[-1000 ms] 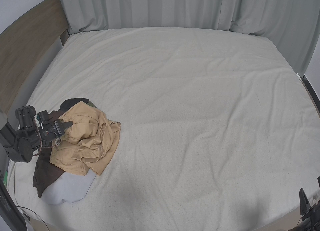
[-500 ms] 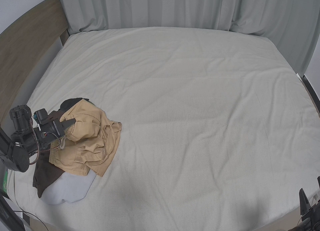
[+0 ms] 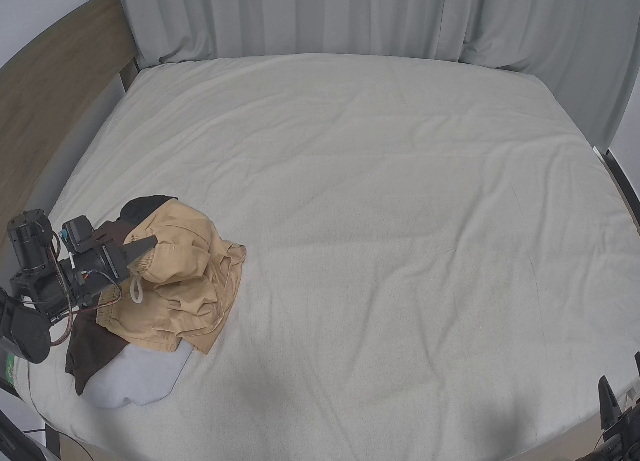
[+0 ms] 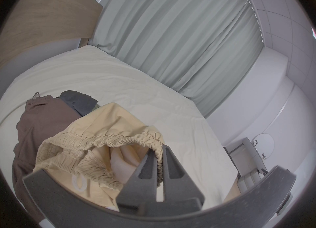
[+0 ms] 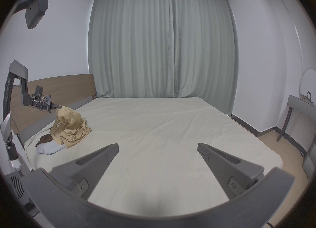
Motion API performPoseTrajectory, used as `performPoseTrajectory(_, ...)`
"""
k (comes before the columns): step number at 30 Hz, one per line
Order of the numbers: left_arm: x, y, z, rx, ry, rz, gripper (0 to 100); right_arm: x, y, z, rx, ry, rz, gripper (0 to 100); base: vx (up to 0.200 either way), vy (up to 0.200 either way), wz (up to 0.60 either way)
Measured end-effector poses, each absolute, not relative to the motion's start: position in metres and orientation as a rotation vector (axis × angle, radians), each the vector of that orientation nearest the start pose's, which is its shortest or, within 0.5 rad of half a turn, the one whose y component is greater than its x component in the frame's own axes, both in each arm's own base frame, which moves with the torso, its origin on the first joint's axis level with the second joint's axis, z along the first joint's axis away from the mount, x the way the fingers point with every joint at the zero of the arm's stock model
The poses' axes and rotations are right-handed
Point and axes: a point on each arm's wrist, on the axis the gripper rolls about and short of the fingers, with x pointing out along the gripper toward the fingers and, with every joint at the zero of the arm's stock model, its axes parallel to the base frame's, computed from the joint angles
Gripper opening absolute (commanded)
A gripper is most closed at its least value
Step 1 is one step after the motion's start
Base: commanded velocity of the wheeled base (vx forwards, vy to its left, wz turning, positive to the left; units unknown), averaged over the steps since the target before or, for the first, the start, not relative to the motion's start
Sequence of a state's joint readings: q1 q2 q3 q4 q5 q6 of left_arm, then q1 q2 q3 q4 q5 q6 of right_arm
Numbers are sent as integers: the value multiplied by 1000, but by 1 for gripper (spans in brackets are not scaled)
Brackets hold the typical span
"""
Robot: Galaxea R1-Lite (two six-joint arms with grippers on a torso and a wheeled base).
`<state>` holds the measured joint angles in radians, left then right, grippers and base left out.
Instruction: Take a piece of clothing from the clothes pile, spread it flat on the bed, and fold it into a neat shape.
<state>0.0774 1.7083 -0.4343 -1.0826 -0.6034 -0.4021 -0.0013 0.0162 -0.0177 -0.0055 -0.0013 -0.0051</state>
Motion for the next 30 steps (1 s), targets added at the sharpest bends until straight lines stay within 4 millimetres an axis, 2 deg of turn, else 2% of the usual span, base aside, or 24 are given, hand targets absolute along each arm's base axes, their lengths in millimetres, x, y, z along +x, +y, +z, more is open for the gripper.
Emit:
performPoseTrajectory(12, 238, -15, 149, -476, 267, -569, 0, -23, 0, 81, -6, -7, -3, 100, 0, 0, 0)
performPoseTrajectory(30, 220, -39, 164, -448, 229, -687, 0, -23, 0, 81, -5, -7, -3, 100, 0, 0, 0)
